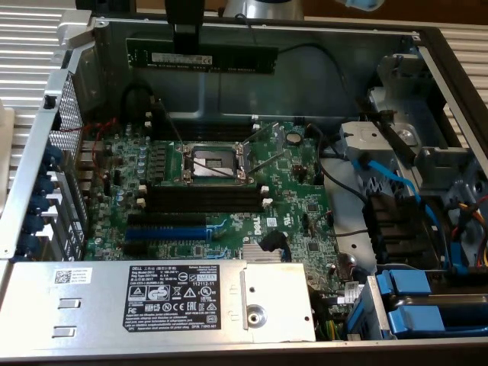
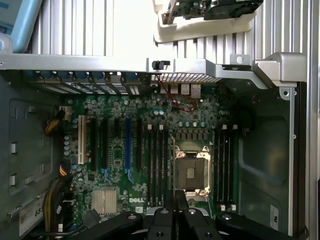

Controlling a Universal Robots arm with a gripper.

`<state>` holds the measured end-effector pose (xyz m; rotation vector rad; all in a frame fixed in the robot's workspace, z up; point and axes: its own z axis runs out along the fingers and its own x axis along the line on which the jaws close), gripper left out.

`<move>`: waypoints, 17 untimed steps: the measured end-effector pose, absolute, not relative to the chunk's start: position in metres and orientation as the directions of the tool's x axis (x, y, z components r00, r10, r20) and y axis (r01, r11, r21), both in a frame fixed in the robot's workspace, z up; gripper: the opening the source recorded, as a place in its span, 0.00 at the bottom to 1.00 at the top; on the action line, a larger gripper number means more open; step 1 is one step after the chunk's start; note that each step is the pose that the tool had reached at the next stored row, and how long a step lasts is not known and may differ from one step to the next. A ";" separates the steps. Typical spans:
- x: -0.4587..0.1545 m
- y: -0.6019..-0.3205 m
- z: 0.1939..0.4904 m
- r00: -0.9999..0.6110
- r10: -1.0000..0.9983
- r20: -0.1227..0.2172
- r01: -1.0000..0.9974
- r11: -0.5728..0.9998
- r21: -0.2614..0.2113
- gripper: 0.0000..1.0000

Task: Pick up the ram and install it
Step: 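Insert the ram into the slot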

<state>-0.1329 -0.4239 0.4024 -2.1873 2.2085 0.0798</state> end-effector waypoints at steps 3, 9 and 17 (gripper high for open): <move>-0.133 -0.424 0.402 -0.010 -0.998 -0.059 -1.000 0.009 0.014 0.13; -0.133 -0.424 0.398 -0.010 -0.998 -0.059 -1.000 0.009 0.014 0.13; -0.133 -0.424 0.381 -0.010 -0.998 -0.059 -1.000 0.009 0.014 0.13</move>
